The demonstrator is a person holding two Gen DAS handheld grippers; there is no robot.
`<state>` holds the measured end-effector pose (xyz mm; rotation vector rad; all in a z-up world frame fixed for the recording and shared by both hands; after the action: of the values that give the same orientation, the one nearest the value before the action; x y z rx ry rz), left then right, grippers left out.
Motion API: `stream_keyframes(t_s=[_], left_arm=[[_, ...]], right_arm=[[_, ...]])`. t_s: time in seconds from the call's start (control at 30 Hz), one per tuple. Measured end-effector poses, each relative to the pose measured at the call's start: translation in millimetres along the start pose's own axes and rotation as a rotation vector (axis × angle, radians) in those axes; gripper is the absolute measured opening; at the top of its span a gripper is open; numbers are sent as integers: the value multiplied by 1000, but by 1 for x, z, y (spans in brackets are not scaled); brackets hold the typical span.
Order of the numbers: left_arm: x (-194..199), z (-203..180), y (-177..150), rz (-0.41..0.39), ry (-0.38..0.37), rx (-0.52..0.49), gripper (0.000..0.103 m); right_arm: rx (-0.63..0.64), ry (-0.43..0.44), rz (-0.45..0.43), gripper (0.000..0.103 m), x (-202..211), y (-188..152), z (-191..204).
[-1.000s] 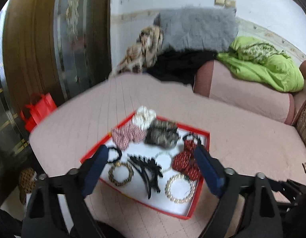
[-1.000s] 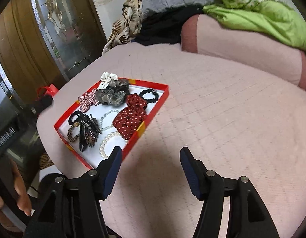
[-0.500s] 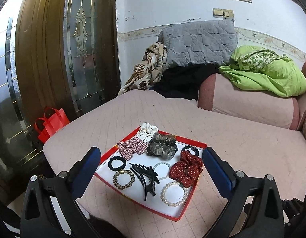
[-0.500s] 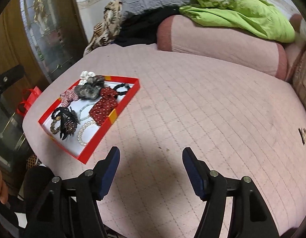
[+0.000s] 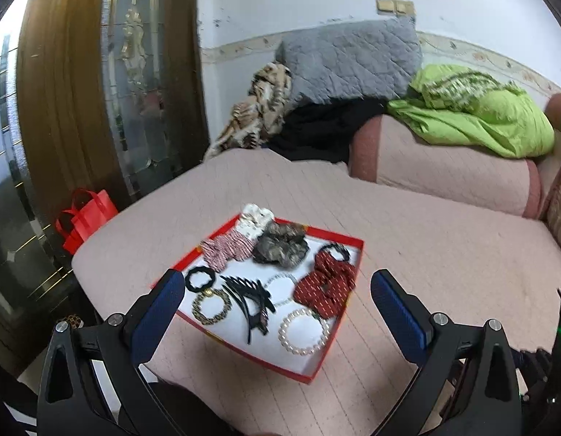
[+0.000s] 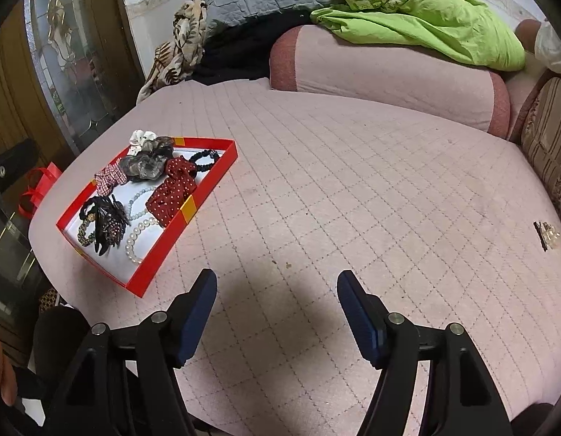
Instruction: Organize jewelry
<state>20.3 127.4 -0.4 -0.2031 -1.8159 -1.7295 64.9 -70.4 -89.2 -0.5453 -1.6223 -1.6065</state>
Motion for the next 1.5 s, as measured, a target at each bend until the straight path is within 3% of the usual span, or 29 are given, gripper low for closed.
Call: stream_keyframes(t_s=[0.43, 1.5], left_arm=[[-17, -11, -25, 122, -71, 7, 102], [-33, -20, -51, 227, -115, -4, 102]], right_arm=[[-11, -57, 17, 76, -7, -4, -4], [10, -139, 31, 78, -17, -8, -10]])
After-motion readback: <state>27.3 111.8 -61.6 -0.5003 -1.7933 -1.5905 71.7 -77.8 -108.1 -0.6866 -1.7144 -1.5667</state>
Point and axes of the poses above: each gripper's, at about its wrist camera, not at the fingertips, and x roughly against the way its jaws point, z to its left, y to its top, the point moved 5 cm from there along -x, roughly the way its jaws point, and after that the axes turned 1 degree about -y, right-handed, at the moved point
